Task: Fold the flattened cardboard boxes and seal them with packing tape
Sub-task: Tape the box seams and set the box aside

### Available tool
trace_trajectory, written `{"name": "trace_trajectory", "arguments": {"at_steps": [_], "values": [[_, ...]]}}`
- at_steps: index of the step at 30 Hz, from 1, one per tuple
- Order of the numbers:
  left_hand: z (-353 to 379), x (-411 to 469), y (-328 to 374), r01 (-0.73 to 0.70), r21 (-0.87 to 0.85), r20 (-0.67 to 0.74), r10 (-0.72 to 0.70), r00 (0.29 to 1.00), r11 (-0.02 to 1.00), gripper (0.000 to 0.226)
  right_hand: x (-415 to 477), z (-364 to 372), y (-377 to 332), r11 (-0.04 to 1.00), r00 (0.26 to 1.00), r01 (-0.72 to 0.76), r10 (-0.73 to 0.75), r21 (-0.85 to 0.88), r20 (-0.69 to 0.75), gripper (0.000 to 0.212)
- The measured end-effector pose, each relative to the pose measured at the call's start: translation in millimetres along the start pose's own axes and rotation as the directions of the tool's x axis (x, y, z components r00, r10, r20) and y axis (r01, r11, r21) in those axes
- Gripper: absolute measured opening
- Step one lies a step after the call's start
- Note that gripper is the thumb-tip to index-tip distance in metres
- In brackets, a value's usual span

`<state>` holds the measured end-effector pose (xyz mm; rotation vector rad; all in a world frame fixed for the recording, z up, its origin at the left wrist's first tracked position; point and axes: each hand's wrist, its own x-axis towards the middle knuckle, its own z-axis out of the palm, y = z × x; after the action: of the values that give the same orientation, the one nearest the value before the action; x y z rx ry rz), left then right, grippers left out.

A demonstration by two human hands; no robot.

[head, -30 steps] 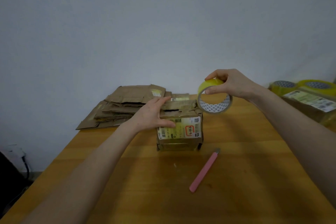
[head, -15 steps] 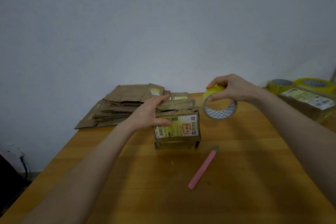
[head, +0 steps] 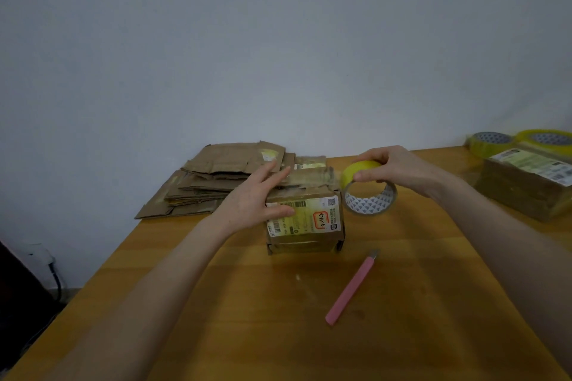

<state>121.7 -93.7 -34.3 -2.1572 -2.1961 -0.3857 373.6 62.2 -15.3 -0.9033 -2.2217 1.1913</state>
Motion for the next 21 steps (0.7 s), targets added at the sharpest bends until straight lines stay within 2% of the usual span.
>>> {"name": "trace_trajectory", "arguments": {"at_steps": [3,7,13,17,19,21], "values": [[-4,0,4,-0.006,0.127,0.065,-0.002,0.998,0.992,0.091,0,1,1,1.0,1.0,-0.001,0.001,-0.007,0.002,0.039],[-17,16,25,0.002,0.323,0.152,-0.054,0.987,0.946,0.112,0,5,-3,0.999,0.999,0.032,-0.032,0.0,-0.032,0.037],[-1,34,54,-0.09,0.318,0.252,0.008,0.968,0.944,0.089,1,5,1,0.999,0.999,0.029,-0.031,-0.042,-0.039,0.033],[-8,18,37,-0.075,0.31,0.193,0.014,0.981,0.948,0.084,2,6,3,0.998,0.999,0.042,-0.043,-0.036,-0.019,0.031],[-4,8,30,0.019,0.29,0.115,-0.055,0.992,0.957,0.088,4,8,2,0.999,0.999,0.047,-0.048,-0.027,-0.026,0.033],[1,2,27,0.166,0.171,0.031,-0.174,0.984,0.971,0.09,6,10,3,0.999,0.999,0.042,-0.043,-0.016,-0.033,0.034]]}}
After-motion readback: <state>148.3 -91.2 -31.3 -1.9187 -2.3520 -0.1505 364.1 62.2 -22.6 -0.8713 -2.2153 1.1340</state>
